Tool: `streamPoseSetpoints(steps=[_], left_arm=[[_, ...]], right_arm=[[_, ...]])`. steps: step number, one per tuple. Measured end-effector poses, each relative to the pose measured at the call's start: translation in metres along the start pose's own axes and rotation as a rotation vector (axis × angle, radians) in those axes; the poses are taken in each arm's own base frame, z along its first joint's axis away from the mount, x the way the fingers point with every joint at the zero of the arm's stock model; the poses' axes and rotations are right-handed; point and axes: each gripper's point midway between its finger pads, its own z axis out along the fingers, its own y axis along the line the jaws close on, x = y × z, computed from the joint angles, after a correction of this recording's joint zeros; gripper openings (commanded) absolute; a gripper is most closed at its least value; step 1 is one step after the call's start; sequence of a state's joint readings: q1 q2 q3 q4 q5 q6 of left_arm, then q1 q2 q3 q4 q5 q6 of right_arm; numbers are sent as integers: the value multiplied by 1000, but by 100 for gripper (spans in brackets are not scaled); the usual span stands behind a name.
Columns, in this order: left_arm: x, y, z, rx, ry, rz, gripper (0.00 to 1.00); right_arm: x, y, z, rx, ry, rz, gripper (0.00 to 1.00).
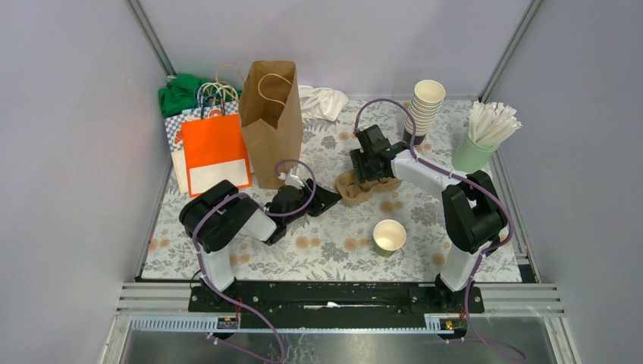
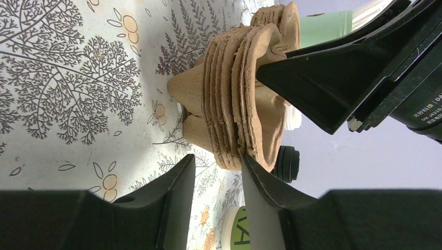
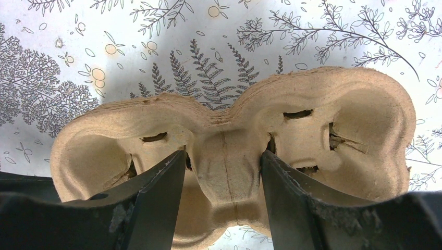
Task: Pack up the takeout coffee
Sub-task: Pick up the cup tray from the cup tray.
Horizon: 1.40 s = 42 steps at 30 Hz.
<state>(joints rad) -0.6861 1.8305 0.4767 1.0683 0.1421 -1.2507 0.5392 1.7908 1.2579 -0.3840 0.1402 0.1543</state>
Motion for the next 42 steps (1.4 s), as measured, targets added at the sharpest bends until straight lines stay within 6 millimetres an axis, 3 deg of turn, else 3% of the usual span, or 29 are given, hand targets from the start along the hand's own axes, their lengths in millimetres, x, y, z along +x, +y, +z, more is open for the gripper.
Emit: streamPoseSetpoints(steps=[6, 12, 24, 37, 42], left_arm=[[0, 0, 0, 1, -1, 0, 37], [0, -1, 0, 0, 0, 4, 47], [-3, -8, -2, 11, -9, 6, 42], [-5, -13, 0, 21, -11, 15, 49], [-5, -17, 6, 31, -1, 16, 42]], right_arm=[[0, 0, 0, 0, 0, 0, 62], [1, 0, 1, 1, 3, -1, 62], [1, 0, 1, 1, 4, -2, 62], [1, 0, 2, 2, 6, -2, 62], [1, 0, 2, 2, 6, -2, 61]])
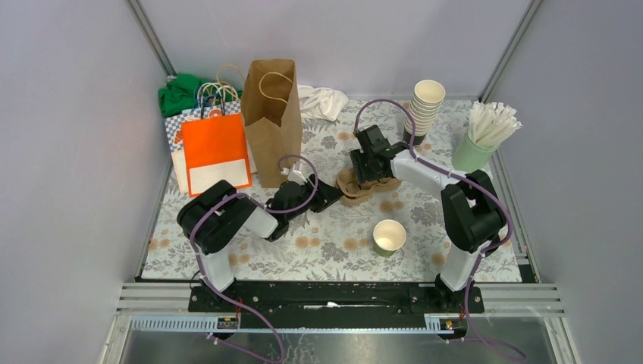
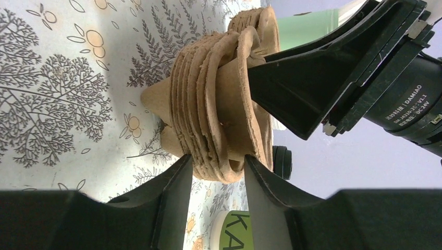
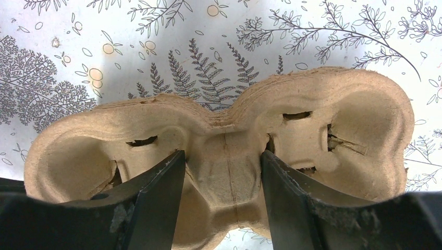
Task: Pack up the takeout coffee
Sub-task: Pick up the cup tray from the cup tray.
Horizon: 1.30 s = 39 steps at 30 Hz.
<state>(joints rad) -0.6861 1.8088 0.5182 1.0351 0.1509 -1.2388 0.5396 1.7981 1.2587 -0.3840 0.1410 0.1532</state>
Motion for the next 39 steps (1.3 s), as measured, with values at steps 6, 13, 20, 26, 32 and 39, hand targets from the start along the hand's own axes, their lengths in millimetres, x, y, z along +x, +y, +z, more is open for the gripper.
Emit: streamPoseSetpoints(steps=[6, 13, 20, 26, 32, 39], left_arm=[[1, 3, 2, -13, 8, 2, 31], [2, 6, 2, -22, 9, 4, 30], [2, 6, 4, -31, 15, 8, 24], [1, 7, 7, -44, 13, 22, 17], [-2, 1, 11, -34, 8, 33, 17], [-3, 1, 10, -54, 11, 45, 19]], right_arm=[[0, -1, 0, 6, -1, -1, 54], [0, -2, -1, 10, 1, -4, 52], [2, -7, -9, 31, 16, -3, 54], [-9, -7, -22, 29, -10, 1, 54], [-21, -6, -33, 22, -44, 7, 54], [-23, -6, -42, 20, -50, 8, 53]])
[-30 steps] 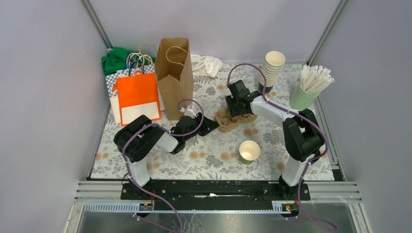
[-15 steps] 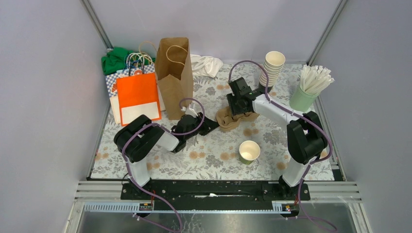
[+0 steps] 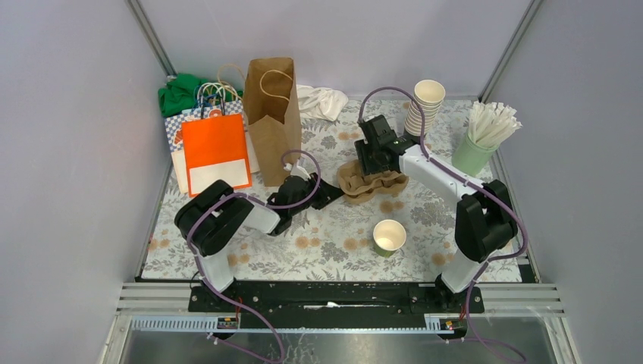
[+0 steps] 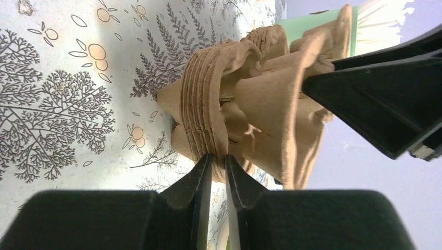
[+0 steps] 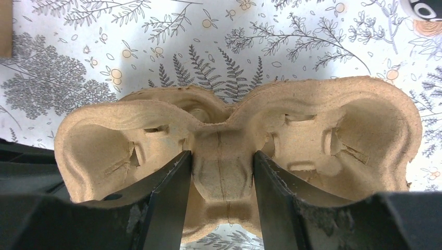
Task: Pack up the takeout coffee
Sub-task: Pick up the cup tray from the cup tray.
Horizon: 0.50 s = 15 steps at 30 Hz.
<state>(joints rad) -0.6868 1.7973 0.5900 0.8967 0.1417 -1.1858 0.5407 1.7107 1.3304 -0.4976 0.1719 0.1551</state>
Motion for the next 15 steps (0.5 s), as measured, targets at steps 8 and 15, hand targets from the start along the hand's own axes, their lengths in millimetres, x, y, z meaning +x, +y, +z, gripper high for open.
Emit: streamPoseSetpoints(steps=[8, 15], left_arm=[[-2, -2, 3, -26, -5, 15, 20], [3, -14, 29, -31, 1, 26, 20]], right_arm=[[-29, -4, -46, -11, -104, 19, 52], [-52, -17, -110, -8, -262, 62, 52]])
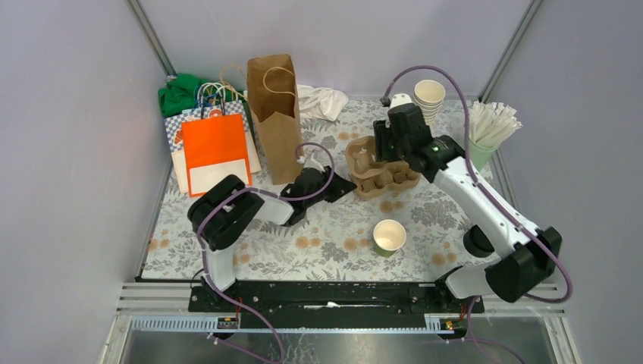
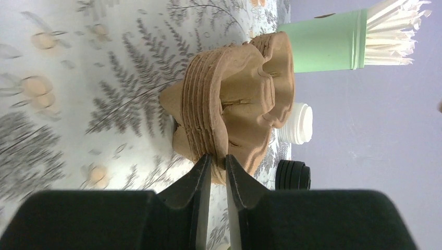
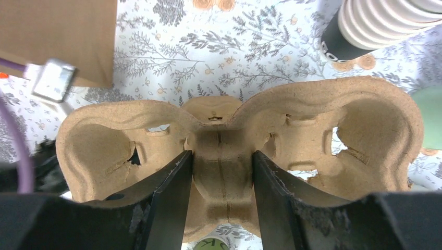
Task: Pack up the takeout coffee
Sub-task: Pick up the cup tray from the cup tray.
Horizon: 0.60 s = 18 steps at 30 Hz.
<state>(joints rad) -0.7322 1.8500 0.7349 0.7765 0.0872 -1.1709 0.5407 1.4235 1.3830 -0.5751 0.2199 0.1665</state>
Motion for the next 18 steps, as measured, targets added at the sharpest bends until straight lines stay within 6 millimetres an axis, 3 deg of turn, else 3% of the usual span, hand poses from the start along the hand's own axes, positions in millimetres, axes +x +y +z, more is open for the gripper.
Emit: streamPoseSetpoints(steps=[6, 10, 14, 18], left_arm=[[18, -22, 35, 23, 37, 34, 29], [33, -27, 37, 9, 61, 81, 31], [36, -30, 19, -44, 65, 149, 36], [22, -55, -24, -63, 17, 229, 39]], right_arm=[[-12, -11, -38, 12, -81, 30, 51], [-5, -15, -52, 10, -91, 38, 52], [1, -18, -62, 6, -86, 41, 51], [5, -18, -69, -11, -97, 45, 50]])
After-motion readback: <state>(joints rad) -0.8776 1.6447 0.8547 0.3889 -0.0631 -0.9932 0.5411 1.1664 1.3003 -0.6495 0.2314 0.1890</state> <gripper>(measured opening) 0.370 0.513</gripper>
